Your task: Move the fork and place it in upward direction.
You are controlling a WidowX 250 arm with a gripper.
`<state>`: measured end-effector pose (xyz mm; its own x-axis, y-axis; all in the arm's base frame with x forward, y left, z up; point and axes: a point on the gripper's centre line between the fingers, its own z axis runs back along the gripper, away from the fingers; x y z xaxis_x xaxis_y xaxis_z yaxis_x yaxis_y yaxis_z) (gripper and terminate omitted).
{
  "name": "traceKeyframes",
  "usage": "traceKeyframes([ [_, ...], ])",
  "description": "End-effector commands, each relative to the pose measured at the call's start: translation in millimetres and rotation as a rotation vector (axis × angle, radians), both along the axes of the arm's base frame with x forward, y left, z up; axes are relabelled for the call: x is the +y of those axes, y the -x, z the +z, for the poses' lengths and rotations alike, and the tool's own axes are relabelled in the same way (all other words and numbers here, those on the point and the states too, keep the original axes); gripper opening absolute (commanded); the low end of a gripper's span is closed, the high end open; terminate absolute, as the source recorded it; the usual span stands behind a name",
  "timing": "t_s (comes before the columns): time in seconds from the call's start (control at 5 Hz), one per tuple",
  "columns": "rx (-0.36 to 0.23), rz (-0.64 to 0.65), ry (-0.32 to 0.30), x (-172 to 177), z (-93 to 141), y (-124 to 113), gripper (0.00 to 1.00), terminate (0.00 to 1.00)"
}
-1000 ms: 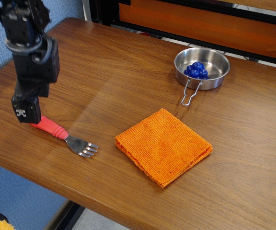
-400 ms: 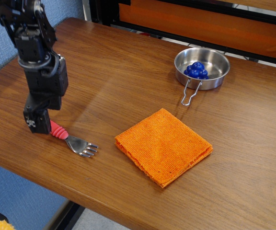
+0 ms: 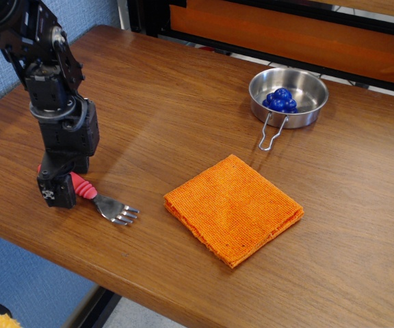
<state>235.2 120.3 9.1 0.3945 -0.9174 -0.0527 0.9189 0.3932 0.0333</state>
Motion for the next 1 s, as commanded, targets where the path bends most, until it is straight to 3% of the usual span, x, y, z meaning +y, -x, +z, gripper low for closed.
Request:
traceKeyframes([
  [0.0,-0.028,0.027,-0.017,6,6,-12,0.0,0.0],
  [0.2,-0.034,0.024,-0.009,5,9,-13,0.0,0.0],
  [0.4,-0.043,0.102,-0.008,14,30,-14,0.0,0.0],
  [0.6,-0.005,0.269,-0.019,23,52,-22,0.0,0.0],
  [0.8,0.054,0.404,-0.045,30,58,-32,0.0,0.0],
])
